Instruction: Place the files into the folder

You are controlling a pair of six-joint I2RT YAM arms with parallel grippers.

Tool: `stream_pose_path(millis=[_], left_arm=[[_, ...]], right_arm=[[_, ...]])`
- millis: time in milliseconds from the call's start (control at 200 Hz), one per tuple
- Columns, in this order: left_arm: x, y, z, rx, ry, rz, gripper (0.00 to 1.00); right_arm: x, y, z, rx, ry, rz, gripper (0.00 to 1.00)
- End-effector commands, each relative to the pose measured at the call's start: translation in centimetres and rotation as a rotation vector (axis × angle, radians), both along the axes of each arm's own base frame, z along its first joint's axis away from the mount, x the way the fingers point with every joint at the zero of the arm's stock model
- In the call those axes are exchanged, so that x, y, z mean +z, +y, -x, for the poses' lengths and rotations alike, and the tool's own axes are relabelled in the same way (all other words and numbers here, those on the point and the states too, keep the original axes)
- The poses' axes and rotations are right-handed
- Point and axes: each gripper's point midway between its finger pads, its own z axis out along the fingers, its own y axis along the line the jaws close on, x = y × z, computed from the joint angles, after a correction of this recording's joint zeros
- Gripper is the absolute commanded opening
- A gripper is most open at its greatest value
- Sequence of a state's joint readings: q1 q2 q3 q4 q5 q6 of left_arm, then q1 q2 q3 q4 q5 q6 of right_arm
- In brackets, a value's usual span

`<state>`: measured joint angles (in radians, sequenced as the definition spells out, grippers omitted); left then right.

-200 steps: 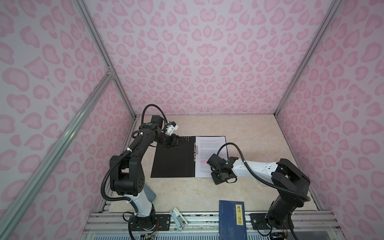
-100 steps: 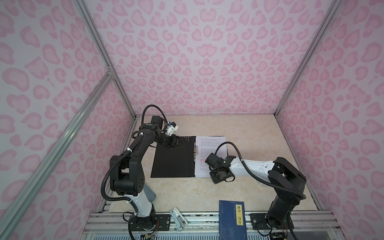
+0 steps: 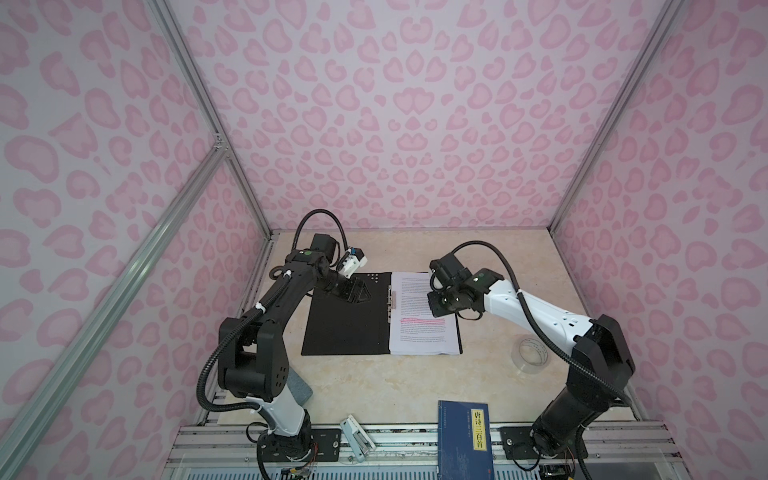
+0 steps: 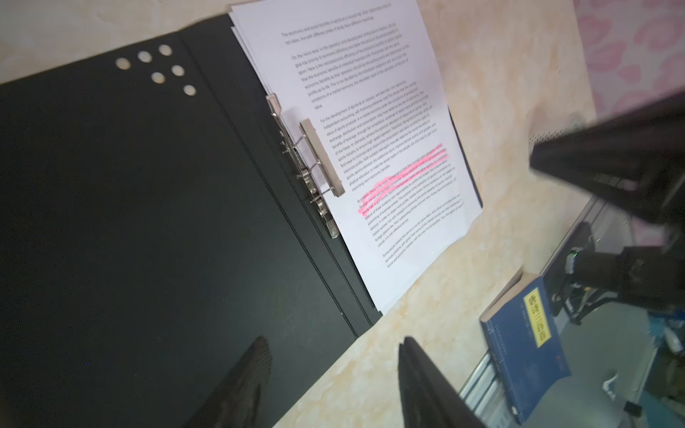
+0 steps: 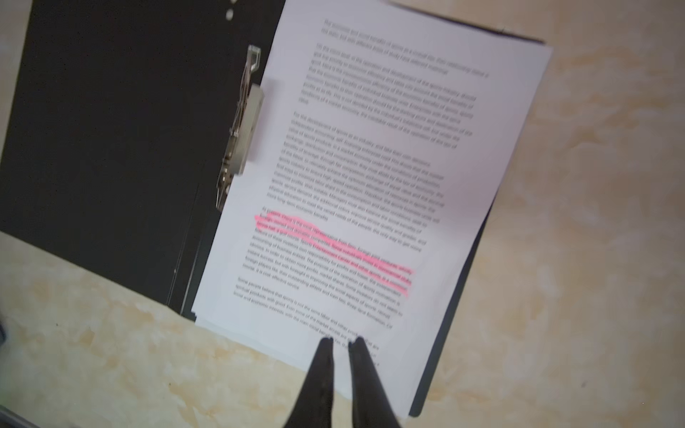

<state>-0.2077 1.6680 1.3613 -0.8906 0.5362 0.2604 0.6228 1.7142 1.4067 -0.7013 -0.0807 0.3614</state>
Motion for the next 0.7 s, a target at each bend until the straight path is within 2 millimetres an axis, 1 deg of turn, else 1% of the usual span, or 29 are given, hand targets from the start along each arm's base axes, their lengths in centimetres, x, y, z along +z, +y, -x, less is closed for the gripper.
stream_pose_path(millis=[0,10,30,120,150,225,295,320,330,415,505,610,695], left_arm=[[-2.1,0.2,3.5,-0.208,-0.048,-0.161,0.62],[-2.4,0.1,3.9,-0.224,-0.049,-0.171,0.62],[-2.8,-0.1,4.5,-0.248,-0.051,-0.191,0.63],[-4.7,-1.2,7.7,-0.364,-0.029,-0.230,0.67],[-5.4,-1.4,8.6,-0.394,-0.021,-0.243,0.68],[-6.8,-1.8,9.9,-0.436,-0.016,-0.261,0.69],[-8.0,-2.1,10.7,-0.451,-0.003,-0.266,0.70],[-8.4,-2.2,11.0,-0.456,0.008,-0.266,0.70],[-8.5,-2.3,11.1,-0.458,0.012,-0.265,0.71],[-9.6,-2.6,12.1,-0.470,0.035,-0.265,0.71],[-10.5,-3.1,13.0,-0.475,0.050,-0.256,0.72],[-11.4,-3.7,13.6,-0.487,0.046,-0.266,0.72],[-12.0,-4.1,13.7,-0.478,0.046,-0.279,0.72]], right_arm=[[1.0,0.3,-4.1,0.056,-0.006,-0.072,0.14],[1.3,0.4,-4.6,0.059,-0.012,-0.082,0.14],[1.1,0.5,-5.5,0.058,-0.012,-0.093,0.14],[1.8,1.4,-9.9,0.078,-0.062,-0.135,0.14],[1.4,1.8,-11.2,0.080,-0.063,-0.147,0.14],[0.7,2.9,-14.1,0.085,-0.070,-0.189,0.14],[-0.3,4.1,-16.2,0.096,-0.066,-0.229,0.14],[-0.3,4.4,-16.9,0.097,-0.071,-0.238,0.14],[-0.9,4.6,-17.2,0.097,-0.065,-0.237,0.14],[-2.8,5.8,-18.8,0.106,-0.049,-0.262,0.14],[-4.5,6.9,-19.9,0.108,-0.026,-0.299,0.14],[-6.2,7.9,-20.7,0.108,-0.001,-0.326,0.15],[-7.5,8.6,-20.9,0.108,0.022,-0.346,0.15]])
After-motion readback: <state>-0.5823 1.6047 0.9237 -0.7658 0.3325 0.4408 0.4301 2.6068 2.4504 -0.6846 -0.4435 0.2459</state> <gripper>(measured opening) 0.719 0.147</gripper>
